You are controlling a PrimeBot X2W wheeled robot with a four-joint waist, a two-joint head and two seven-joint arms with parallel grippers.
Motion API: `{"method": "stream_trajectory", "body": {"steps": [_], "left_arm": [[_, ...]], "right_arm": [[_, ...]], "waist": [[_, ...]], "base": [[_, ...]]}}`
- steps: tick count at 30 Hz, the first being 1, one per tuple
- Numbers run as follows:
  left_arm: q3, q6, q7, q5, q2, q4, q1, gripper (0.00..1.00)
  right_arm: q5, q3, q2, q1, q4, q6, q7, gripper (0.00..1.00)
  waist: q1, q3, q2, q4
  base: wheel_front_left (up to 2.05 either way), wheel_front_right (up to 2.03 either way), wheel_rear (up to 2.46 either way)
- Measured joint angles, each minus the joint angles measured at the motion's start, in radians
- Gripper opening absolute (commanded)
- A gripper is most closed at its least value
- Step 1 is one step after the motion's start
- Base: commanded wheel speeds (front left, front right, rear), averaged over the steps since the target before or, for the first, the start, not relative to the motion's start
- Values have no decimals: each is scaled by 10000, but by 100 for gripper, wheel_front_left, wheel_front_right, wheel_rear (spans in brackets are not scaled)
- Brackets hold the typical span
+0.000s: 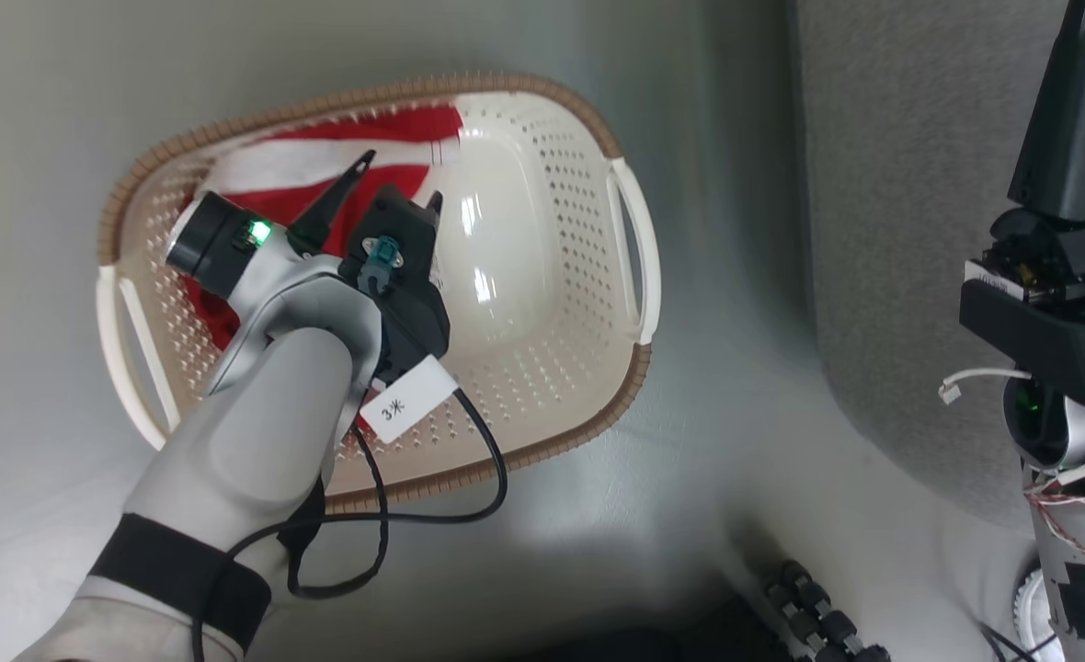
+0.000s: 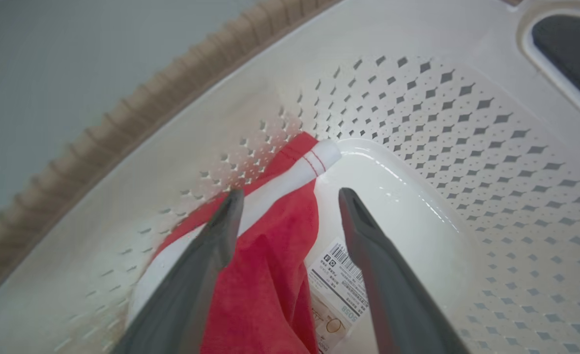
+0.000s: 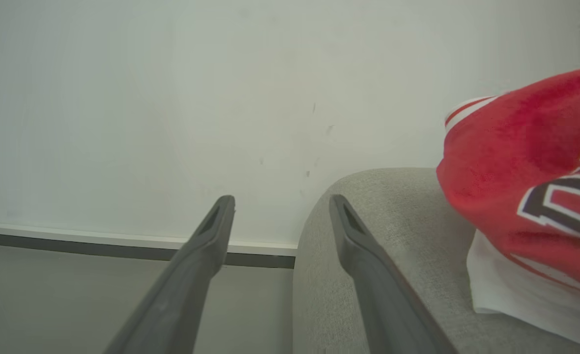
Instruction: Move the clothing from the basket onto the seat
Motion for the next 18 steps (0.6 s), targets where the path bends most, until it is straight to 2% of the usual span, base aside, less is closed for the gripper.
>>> {"method": "stream_trajectory", "body": {"steps": [9,18], "left_arm": [[58,443,-539,272,-56,568,-655,100],[146,660,-627,297,-104,1285,-1038,100]], "right_arm": [[-136,-12,127,-237,27,0,0,100],[-150,142,276,-324,25,2,0,100]], "waist": [[0,597,-1,-44],[-2,760,-2,-168]], "base": [[0,0,0],[0,0,0]]}}
